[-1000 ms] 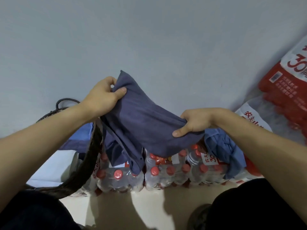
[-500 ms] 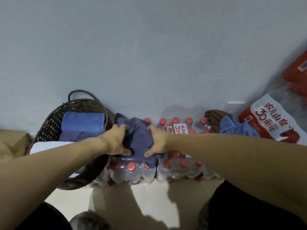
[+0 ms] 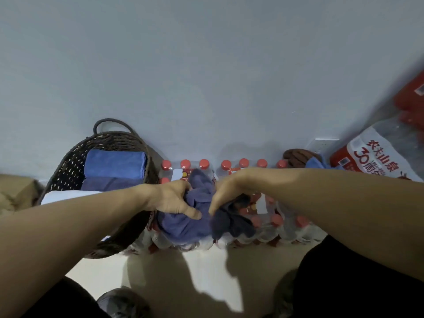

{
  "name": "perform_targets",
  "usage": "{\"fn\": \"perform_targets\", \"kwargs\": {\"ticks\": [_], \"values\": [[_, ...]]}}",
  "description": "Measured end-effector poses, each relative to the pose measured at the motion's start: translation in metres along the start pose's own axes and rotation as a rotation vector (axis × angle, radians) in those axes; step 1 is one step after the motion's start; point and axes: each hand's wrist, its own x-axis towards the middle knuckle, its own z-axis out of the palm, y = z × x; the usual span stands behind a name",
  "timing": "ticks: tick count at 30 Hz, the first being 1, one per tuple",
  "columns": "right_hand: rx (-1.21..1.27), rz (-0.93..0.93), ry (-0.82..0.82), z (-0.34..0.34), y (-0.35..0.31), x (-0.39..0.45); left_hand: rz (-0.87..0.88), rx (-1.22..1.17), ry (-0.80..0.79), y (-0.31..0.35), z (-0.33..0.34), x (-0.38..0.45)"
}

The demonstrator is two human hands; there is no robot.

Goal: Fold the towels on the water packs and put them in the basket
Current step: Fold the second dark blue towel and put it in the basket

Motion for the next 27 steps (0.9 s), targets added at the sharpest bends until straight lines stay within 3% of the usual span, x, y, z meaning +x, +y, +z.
{"fn": "perform_targets", "kwargs": {"ticks": [3, 7, 12, 17, 24, 27], "values": [[0.015, 0.126, -0.158, 0.002, 0.020, -0.026, 0.031, 0.010, -0.105, 0.013, 0.004, -0.005], [0.040, 0.101, -0.102, 0.014, 0.050, -0.049, 0.074, 0.067, -0.152, 0.029, 0.015, -0.005], [0.083, -0.069, 0.220, 0.038, 0.083, -0.058, 0.034, 0.172, 0.015, 0.030, 0.021, -0.010], [0.253, -0.198, 0.409, 0.055, 0.101, -0.052, -0.025, 0.063, 0.172, 0.015, 0.018, -0.012], [0.961, -0.241, 0.513, 0.066, 0.136, -0.014, 0.009, -0.105, 0.459, -0.012, 0.059, 0.013], [0.872, -0.265, 0.544, 0.068, 0.148, -0.006, 0.058, -0.150, 0.582, -0.017, 0.067, 0.024]]}}
